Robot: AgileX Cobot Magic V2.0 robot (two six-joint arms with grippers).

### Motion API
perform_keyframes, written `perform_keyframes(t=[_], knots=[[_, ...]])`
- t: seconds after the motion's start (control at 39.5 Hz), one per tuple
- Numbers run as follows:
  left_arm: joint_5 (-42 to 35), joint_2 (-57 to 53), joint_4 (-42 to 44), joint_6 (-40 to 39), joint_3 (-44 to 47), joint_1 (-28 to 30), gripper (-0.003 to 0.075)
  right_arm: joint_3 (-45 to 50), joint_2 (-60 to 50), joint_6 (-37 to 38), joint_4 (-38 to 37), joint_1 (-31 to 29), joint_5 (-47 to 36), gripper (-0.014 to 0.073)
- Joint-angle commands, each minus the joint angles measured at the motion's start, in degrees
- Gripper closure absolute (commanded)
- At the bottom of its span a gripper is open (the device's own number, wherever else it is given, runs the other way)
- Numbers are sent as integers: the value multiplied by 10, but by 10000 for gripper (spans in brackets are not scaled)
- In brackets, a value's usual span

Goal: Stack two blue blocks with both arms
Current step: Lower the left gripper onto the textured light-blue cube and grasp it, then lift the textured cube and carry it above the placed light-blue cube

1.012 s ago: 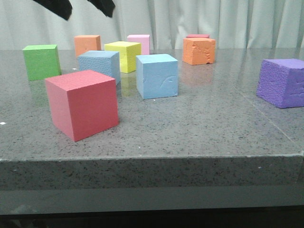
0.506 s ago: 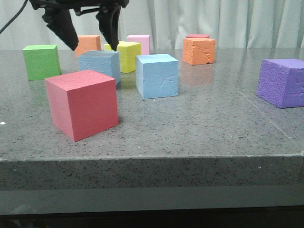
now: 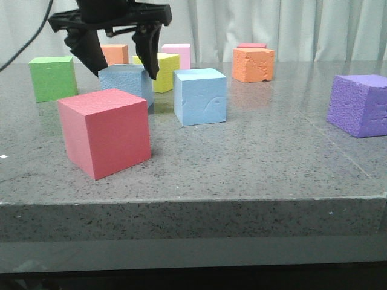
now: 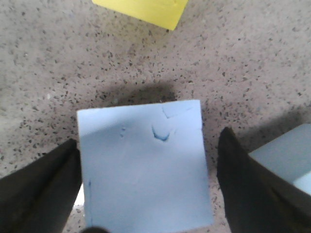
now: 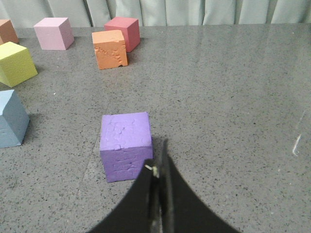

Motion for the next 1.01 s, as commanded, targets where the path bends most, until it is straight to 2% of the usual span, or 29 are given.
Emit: perform_keyframes(t=[0.0, 0.13, 0.18, 0.38, 0.46, 0.78, 0.99], knots=[[-19, -28, -3, -5, -18, -5, 177, -14, 2, -6, -9, -3, -49, 661], [-17, -28, -3, -5, -18, -5, 181, -14, 2, -6, -9, -3, -49, 661], [-17, -28, -1, -5, -18, -5, 207, -14, 2, -6, -9, -3, -49, 661], [-15, -28, 1, -5, -26, -5, 409, -14, 2, -6, -9, -3, -49, 661], [-4, -28, 4, -5, -42, -5, 444, -14, 2, -6, -9, -3, -50, 661], [96, -28, 21, -1, -182, -9, 458, -14, 2, -6, -9, -3, -54, 661], [114, -28, 19, 0, -223, -43, 458, -14, 2, -6, -9, -3, -56, 661]])
